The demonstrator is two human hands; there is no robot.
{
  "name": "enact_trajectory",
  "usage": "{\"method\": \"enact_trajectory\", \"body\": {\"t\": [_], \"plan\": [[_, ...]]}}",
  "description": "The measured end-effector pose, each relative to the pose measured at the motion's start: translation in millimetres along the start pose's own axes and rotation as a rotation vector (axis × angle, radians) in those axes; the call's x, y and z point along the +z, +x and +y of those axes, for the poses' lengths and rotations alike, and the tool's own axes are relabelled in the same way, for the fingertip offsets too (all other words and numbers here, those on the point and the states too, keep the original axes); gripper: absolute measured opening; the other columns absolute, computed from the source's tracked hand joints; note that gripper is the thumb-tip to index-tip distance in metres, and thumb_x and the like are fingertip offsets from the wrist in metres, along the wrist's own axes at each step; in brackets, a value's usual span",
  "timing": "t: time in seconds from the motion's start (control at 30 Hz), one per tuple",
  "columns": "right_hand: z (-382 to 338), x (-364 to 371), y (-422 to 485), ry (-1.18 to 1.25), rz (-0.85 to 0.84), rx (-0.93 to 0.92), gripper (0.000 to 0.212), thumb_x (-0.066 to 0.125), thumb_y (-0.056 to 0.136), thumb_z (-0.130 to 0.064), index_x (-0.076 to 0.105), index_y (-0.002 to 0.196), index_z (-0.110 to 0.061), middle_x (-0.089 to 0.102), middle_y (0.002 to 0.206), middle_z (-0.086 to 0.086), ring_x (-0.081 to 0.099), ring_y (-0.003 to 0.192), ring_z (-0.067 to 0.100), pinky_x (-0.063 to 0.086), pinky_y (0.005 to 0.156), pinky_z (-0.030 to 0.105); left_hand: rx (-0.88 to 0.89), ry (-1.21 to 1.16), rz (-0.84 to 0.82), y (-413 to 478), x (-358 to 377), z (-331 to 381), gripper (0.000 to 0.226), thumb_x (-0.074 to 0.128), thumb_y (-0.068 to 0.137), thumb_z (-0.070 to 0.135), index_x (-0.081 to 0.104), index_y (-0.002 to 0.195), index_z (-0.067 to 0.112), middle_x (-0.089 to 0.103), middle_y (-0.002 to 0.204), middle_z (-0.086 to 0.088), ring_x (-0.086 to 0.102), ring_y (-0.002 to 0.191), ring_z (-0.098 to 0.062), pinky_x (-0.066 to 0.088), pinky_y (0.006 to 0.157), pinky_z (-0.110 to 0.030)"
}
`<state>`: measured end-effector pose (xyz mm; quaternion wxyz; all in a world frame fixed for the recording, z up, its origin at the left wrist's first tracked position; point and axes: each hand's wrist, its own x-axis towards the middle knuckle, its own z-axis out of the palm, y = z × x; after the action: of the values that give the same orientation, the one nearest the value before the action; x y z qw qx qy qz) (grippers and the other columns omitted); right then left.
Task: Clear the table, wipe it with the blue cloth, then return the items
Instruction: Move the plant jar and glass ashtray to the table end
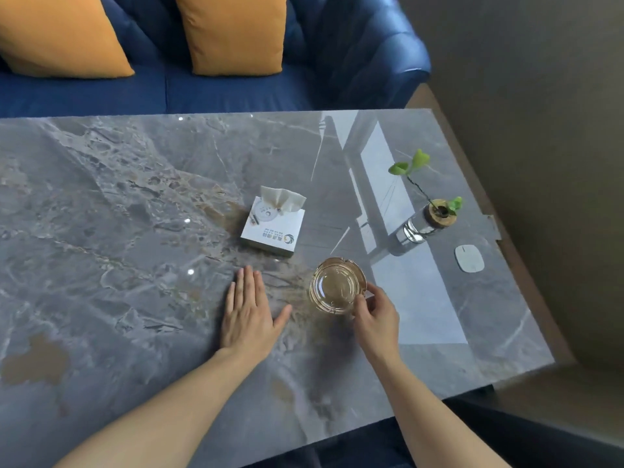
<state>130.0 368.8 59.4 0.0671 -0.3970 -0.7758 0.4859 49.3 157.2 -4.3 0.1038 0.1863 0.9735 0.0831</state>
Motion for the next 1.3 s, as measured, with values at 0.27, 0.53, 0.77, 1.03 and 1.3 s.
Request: {"method": "enact_trajectory", "body": {"t": [0.27,0.53,0.77,1.03,1.3], "plan": [[35.0,-66.4,36.9,-0.001,0.147,0.08,0.017,0.056,0.099,-0.025,0.065,0.114,-0.027,0.07,0.078,0.001,0.067,0.082,0.019,0.053,0.08,0.039,0.069,0.027,-0.006,8.7,13.2,71.1,0.098,0.02,0.093,0.07,0.019,0.155,-0.006,0.016,0.164,-0.025,0.013,0.155,-0.035,0.008,0.124,-0.047],[55.5,-110.0,84.4,-0.031,0.222,0.129,0.025,0.055,0.1,-0.027,0.065,0.122,-0.019,0.068,0.078,0.004,0.066,0.079,0.022,0.054,0.077,0.041,0.021,0.091,0.021,24.6,23.8,101.4,0.1,0.022,0.092,0.071,0.013,0.156,-0.006,0.008,0.166,-0.024,0.005,0.156,-0.033,0.012,0.126,-0.05],[60.1,-126.2,118.1,0.003,0.224,0.168,0.03,0.054,0.1,-0.025,0.062,0.128,-0.017,0.069,0.085,0.005,0.066,0.086,0.024,0.055,0.082,0.044,0.014,0.135,0.002,23.9,25.4,103.2,0.1,0.021,0.093,0.072,0.007,0.157,-0.004,0.002,0.167,-0.024,-0.001,0.156,-0.032,0.011,0.126,-0.051],[68.1,-132.9,134.2,-0.006,0.216,0.175,0.032,0.053,0.101,-0.022,0.061,0.131,-0.015,0.067,0.085,0.003,0.061,0.081,0.013,0.041,0.066,0.032,-0.005,0.144,-0.007,25.4,24.9,103.6,0.101,0.02,0.092,0.072,0.006,0.157,-0.004,0.001,0.167,-0.022,-0.002,0.156,-0.031,0.011,0.126,-0.051],[76.7,-137.1,139.2,-0.011,0.197,0.168,0.033,0.051,0.103,-0.023,0.061,0.132,-0.013,0.068,0.091,0.007,0.063,0.087,0.023,0.044,0.076,0.035,-0.01,0.132,0.002,25.6,25.8,103.9,0.101,0.019,0.091,0.073,0.007,0.157,-0.003,0.002,0.167,-0.021,-0.001,0.157,-0.03,0.01,0.126,-0.05]]}}
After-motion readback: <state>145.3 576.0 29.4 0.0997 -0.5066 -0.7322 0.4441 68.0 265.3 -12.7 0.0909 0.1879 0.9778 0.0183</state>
